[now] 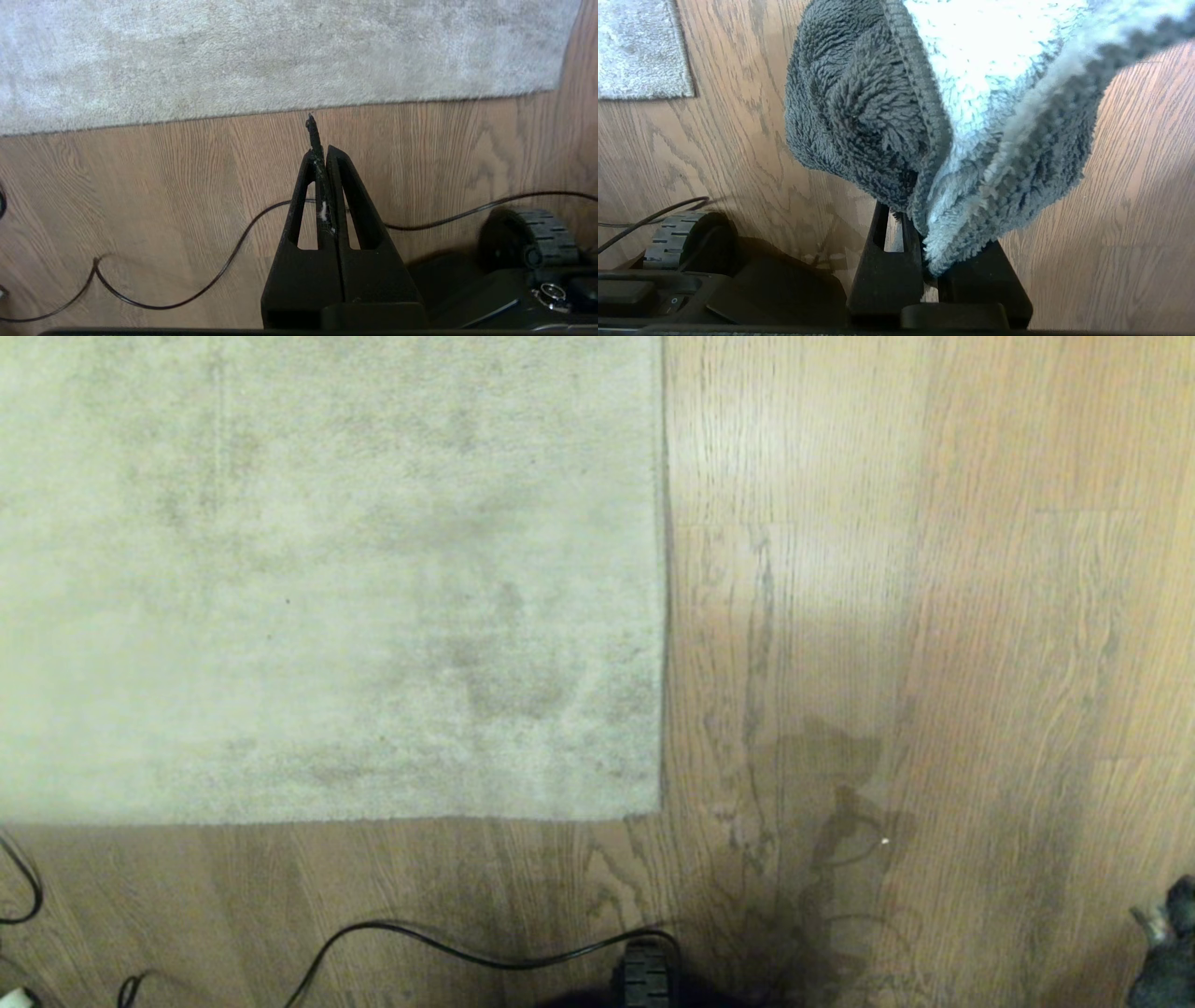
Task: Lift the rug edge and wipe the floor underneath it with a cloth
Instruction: Put down the rag
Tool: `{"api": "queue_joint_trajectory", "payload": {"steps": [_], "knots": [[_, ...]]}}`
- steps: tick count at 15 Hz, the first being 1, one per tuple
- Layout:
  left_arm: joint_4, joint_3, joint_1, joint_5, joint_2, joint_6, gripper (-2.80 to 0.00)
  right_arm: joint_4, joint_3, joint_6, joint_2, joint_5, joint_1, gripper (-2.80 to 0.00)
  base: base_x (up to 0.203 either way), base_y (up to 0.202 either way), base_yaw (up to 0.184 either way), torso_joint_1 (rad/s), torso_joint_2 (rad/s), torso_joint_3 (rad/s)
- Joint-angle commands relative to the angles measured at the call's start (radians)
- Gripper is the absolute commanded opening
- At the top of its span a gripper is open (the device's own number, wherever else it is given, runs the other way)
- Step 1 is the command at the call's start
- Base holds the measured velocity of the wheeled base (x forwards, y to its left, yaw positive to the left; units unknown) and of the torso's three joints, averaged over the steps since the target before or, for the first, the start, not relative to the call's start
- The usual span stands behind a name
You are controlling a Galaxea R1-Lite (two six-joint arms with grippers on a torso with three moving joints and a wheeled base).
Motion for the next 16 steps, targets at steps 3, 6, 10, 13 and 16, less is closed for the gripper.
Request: {"api": "queue_joint_trajectory", "payload": {"steps": [3,6,10,13,16], "knots": [[0.001,0.0,0.0,0.0,-0.007,0.002,-2.8,0.0,0.0,-0.001,0.002,0.0,0.0,-2.8,0.0,0.0,0.0,0.0,0.0,0.0],[0.001,0.0,0.0,0.0,-0.007,0.002,-2.8,0.0,0.0,-0.001,0.002,0.0,0.0,-2.8,0.0,0.0,0.0,0.0,0.0,0.0],[0.001,0.0,0.0,0.008,-0.007,-0.006,-2.8,0.0,0.0,-0.001,0.002,0.0,0.0,-2.8,0.0,0.0,0.0,0.0,0.0,0.0],[0.001,0.0,0.0,0.008,-0.007,-0.007,-2.8,0.0,0.0,-0.001,0.002,0.0,0.0,-2.8,0.0,0.0,0.0,0.0,0.0,0.0],[0.001,0.0,0.0,0.008,-0.007,-0.007,-2.8,0.0,0.0,-0.001,0.002,0.0,0.0,-2.8,0.0,0.0,0.0,0.0,0.0,0.0]]}}
